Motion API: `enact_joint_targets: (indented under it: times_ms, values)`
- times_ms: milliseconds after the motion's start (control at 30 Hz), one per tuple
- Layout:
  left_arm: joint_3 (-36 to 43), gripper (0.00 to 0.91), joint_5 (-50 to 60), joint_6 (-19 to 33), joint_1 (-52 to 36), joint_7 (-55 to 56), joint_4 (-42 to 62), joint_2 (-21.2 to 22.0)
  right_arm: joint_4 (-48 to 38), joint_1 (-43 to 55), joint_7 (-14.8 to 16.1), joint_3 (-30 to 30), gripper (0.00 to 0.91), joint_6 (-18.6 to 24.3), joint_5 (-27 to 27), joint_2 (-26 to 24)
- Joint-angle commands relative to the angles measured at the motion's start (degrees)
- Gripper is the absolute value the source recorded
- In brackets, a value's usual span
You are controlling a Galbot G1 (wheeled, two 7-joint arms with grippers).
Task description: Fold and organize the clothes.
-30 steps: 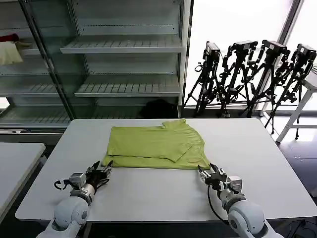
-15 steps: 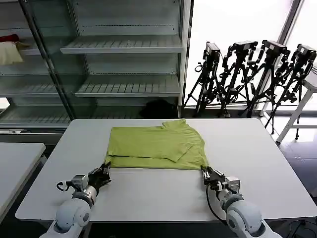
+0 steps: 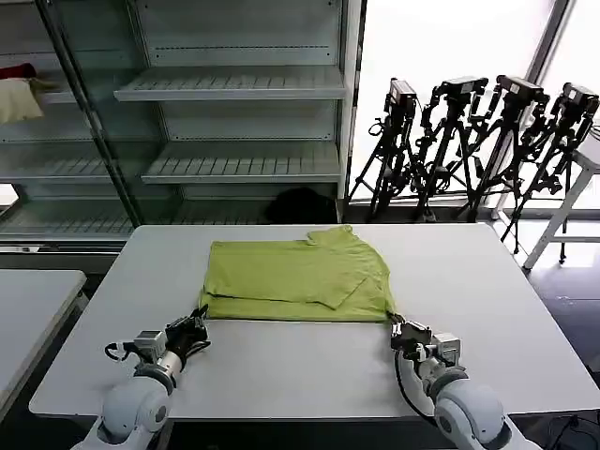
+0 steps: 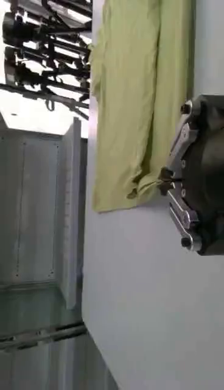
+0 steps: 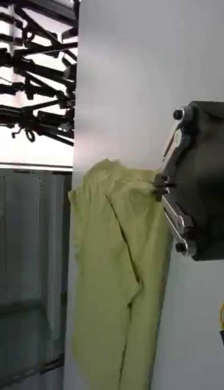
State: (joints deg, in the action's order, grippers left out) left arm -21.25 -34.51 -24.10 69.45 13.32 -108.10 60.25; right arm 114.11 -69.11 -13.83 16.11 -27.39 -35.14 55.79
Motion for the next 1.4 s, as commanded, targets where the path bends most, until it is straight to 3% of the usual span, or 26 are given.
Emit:
enact_joint_targets:
  times_ms: [33, 333, 600, 900, 1200, 1233, 1267, 1300, 1333, 1367, 1400]
  values:
    - [-0.27, 0.010, -0.38, -3.30, 6.12, 5.95, -9.35, -3.15, 10.96, -9.68, 0.01, 6.00, 0.000, -1.14, -3.25, -8.47]
    - [-1.23, 0.010, 3.96, -4.64, 19.80, 16.25, -21.27, -3.37, 18.99, -24.20, -0.51, 11.08, 0.000, -0.68, -2.08, -10.39]
    - [-2.09, 0.010, 9.20, -0.77, 31.34, 23.49, -28.30, -2.09, 21.08, -35.17, -0.95, 11.98, 0.000, 2.16, 1.15, -10.65]
    - [1.49, 0.010, 15.19, 1.87, 37.38, 27.63, -28.52, -0.24, 21.18, -38.86, -1.59, 10.84, 0.000, 4.17, 3.05, -9.22]
    - [3.87, 0.030, 16.06, 2.85, 37.55, 29.33, -26.12, 0.30, 22.81, -40.54, -2.11, 11.01, 0.000, 3.88, 3.37, -9.06]
    - [4.05, 0.111, 16.22, 2.82, 37.61, 29.43, -26.17, 0.36, 22.94, -40.60, -2.15, 10.99, 0.000, 3.80, 3.41, -9.04]
    - [4.27, 0.111, 16.48, 2.84, 37.68, 29.51, -26.32, 0.39, 23.09, -40.64, -2.32, 10.94, 0.000, 3.72, 3.47, -9.00]
    - [4.42, 0.403, 16.67, 2.83, 37.73, 29.56, -26.35, 0.48, 23.08, -40.61, -2.67, 10.85, 0.000, 3.59, 3.67, -8.96]
    - [4.58, 0.907, 17.02, 2.73, 37.77, 29.61, -26.55, 0.55, 23.00, -40.47, -2.96, 10.82, 0.111, 3.47, 3.72, -8.96]
    - [4.91, 0.907, 17.81, 2.81, 37.75, 29.92, -26.61, 0.61, 22.91, -40.33, -3.17, 10.79, 0.574, 3.43, 3.67, -8.94]
    - [5.19, 0.907, 18.68, 2.97, 37.74, 30.04, -26.64, 0.74, 22.70, -40.09, -3.76, 10.73, 0.907, 3.53, 3.63, -8.86]
